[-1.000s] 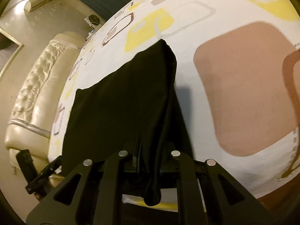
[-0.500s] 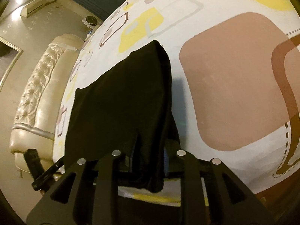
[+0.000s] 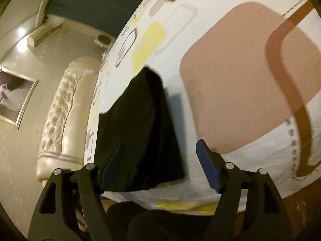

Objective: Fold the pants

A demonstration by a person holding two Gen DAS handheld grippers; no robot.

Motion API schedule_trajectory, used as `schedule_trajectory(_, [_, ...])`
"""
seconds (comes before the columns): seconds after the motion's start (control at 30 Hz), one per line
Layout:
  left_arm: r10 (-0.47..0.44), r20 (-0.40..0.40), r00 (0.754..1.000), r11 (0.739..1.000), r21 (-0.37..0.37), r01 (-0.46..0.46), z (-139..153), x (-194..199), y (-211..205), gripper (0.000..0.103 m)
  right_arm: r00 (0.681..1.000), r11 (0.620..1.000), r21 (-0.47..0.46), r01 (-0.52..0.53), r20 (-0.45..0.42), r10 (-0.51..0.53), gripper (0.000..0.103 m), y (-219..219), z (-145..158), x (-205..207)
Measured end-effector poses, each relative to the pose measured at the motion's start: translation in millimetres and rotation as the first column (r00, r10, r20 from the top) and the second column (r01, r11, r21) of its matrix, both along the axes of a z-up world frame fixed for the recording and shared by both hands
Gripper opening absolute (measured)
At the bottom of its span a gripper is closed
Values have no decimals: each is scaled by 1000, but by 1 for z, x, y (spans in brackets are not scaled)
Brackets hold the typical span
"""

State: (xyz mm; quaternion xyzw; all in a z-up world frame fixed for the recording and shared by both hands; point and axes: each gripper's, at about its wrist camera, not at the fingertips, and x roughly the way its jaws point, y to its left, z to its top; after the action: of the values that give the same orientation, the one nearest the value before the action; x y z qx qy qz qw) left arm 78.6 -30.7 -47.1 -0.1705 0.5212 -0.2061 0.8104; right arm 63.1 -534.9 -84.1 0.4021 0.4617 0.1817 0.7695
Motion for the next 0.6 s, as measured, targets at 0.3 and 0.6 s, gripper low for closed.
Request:
schedule_trajectory(0.3, [-66,-101,993,972,-230,42,-22,26,-25,84,995,994,58,-96,8,96,79,30,-20,8])
schedule_trajectory(0.6, [-88,-117,989,978,-197,64,-33,35,-47,53,990,982,-135,-133,22,137,46,57,-13,11])
